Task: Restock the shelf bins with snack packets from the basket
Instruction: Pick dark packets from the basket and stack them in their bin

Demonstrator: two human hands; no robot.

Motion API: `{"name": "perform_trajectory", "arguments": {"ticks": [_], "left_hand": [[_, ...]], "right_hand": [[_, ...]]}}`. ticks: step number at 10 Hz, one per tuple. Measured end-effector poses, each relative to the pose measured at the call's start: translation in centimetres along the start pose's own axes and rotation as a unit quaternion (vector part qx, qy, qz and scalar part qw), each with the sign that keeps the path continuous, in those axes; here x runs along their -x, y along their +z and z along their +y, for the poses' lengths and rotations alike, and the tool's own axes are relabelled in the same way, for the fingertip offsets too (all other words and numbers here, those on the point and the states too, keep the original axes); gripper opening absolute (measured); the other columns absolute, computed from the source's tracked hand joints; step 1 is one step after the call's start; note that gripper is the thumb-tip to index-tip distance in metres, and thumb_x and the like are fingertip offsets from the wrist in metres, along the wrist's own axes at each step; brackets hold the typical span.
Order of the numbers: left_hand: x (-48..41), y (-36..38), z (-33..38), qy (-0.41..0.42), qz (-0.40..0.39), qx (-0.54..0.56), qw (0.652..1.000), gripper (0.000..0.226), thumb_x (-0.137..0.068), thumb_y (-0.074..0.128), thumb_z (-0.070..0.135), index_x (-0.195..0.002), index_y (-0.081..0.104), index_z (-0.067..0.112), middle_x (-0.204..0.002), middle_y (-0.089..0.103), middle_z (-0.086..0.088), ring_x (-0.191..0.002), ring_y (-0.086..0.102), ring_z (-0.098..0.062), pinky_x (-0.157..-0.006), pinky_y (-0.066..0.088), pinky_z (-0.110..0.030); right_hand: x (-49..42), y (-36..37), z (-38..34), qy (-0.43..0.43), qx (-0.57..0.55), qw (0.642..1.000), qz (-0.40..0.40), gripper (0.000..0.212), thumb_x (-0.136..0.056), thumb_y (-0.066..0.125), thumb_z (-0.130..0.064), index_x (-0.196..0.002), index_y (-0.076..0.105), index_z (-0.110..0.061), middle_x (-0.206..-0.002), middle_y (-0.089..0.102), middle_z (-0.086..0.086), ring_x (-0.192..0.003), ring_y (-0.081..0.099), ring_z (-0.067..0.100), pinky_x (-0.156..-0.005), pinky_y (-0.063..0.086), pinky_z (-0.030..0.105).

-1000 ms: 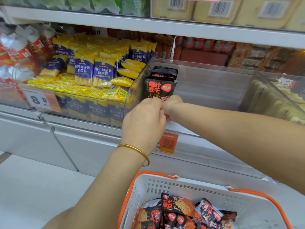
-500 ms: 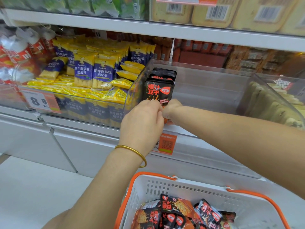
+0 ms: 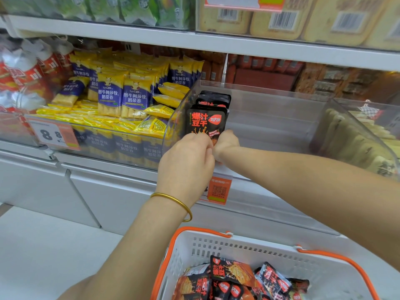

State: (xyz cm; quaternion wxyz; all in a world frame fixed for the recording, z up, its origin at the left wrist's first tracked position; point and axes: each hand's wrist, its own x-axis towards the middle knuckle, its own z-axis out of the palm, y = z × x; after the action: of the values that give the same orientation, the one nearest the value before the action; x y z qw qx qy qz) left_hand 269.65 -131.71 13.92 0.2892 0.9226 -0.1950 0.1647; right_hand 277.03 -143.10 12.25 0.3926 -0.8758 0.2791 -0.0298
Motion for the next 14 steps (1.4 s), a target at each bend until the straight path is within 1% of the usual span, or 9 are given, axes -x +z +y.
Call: {"name": "perform_trajectory", "arguments": {"ticks": [2, 3, 4, 5, 6, 7, 10, 12, 14], "left_hand": [[0.0, 0.1, 0.0, 0.001, 0.005, 0.001, 1.000, 0.015, -0.093, 0.045, 0.022, -0.096, 0.059, 0.020, -0.095, 0.055, 0.003, -0.089, 0.052, -0.019, -0.072, 0.043, -0.036], [0.0, 0.1, 0.0, 0.001, 0.005, 0.001, 1.000, 0.015, -0.093, 0.045, 0.022, -0.096, 0.059, 0.021, -0.094, 0.055, 0.003, -0.089, 0.052, -0.019, -0.071, 0.043, -0.035], [0.0, 0.1, 0.0, 0.002, 0.005, 0.003, 1.000, 0.014, -0.092, 0.045, 0.022, -0.096, 0.059, 0.021, -0.094, 0.055, 0.003, -0.090, 0.052, -0.020, -0.071, 0.043, -0.035], [0.0, 0.1, -0.1, 0.005, 0.009, 0.006, 1.000, 0.015, -0.092, 0.045, 0.021, -0.097, 0.060, 0.020, -0.093, 0.054, 0.003, -0.089, 0.052, -0.019, -0.071, 0.043, -0.035], [0.0, 0.1, 0.0, 0.008, 0.010, 0.010, 1.000, 0.015, -0.093, 0.045, 0.021, -0.097, 0.060, 0.019, -0.093, 0.055, 0.003, -0.087, 0.052, -0.019, -0.071, 0.044, -0.036], [0.1, 0.1, -0.1, 0.013, 0.019, 0.027, 0.999, 0.014, -0.092, 0.047, 0.019, -0.095, 0.060, 0.018, -0.091, 0.055, 0.001, -0.086, 0.052, -0.020, -0.072, 0.045, -0.038], [0.0, 0.4, -0.6, 0.036, 0.042, 0.063, 0.996, 0.014, -0.090, 0.048, 0.012, -0.090, 0.062, 0.014, -0.089, 0.058, -0.003, -0.082, 0.052, -0.022, -0.074, 0.045, -0.043], [0.0, 0.4, -1.0, 0.078, 0.120, 0.092, 0.985, 0.015, -0.090, 0.051, 0.009, -0.096, 0.064, 0.010, -0.090, 0.061, -0.004, -0.083, 0.054, -0.019, -0.073, 0.042, -0.030], [1.8, -2.5, 0.5, 0.085, 0.199, 0.154, 0.964, 0.015, -0.089, 0.050, 0.017, -0.090, 0.065, 0.013, -0.077, 0.061, 0.005, -0.073, 0.057, -0.014, -0.066, 0.044, -0.026]], "right_hand": [[1.3, -0.8, -0.4, -0.016, 0.023, 1.000, -0.015, 0.027, -0.090, 0.054, -0.009, -0.114, 0.046, -0.005, -0.135, 0.047, 0.017, -0.124, 0.047, 0.032, -0.101, 0.039, 0.036], [3.3, -2.3, -1.2, -0.058, 0.089, 0.990, -0.094, 0.042, -0.097, 0.046, -0.007, -0.067, 0.022, -0.022, -0.146, 0.037, 0.016, -0.136, 0.035, 0.027, -0.111, 0.027, 0.032], [1.8, -2.0, -0.4, -0.026, 0.075, 0.993, -0.085, 0.021, -0.089, 0.062, -0.016, -0.085, 0.042, -0.012, -0.130, 0.051, 0.016, -0.118, 0.050, 0.027, -0.103, 0.040, 0.033], [0.6, -1.0, -0.2, -0.003, 0.083, 0.993, -0.085, 0.039, -0.079, 0.072, -0.019, -0.105, 0.047, -0.004, -0.095, 0.058, 0.009, -0.093, 0.059, 0.022, -0.086, 0.052, 0.030], [1.3, -1.7, -0.5, 0.005, 0.108, 0.981, -0.162, 0.020, -0.085, 0.066, -0.013, -0.091, 0.053, 0.001, -0.088, 0.058, 0.013, -0.104, 0.057, 0.022, -0.100, 0.047, 0.037], [2.6, -2.5, -0.9, 0.006, 0.157, 0.964, -0.213, 0.035, -0.096, 0.045, -0.002, -0.063, 0.038, -0.010, -0.069, 0.040, 0.005, -0.098, 0.041, 0.022, -0.111, 0.032, 0.043], [3.4, -2.9, -1.0, -0.011, 0.100, 0.975, -0.200, 0.035, -0.097, 0.046, -0.010, -0.064, 0.036, -0.007, -0.069, 0.041, 0.008, -0.093, 0.044, 0.029, -0.104, 0.039, 0.043], [2.2, -2.4, -0.8, 0.001, 0.084, 0.973, -0.213, 0.028, -0.093, 0.058, -0.018, -0.073, 0.043, -0.004, -0.075, 0.050, 0.010, -0.093, 0.056, 0.029, -0.095, 0.048, 0.038], [4.9, -7.4, -1.0, -0.095, 0.031, 0.989, -0.110, 0.029, -0.083, 0.072, -0.012, -0.096, 0.049, 0.001, -0.086, 0.065, 0.018, -0.080, 0.069, 0.030, -0.075, 0.059, 0.041]]}}
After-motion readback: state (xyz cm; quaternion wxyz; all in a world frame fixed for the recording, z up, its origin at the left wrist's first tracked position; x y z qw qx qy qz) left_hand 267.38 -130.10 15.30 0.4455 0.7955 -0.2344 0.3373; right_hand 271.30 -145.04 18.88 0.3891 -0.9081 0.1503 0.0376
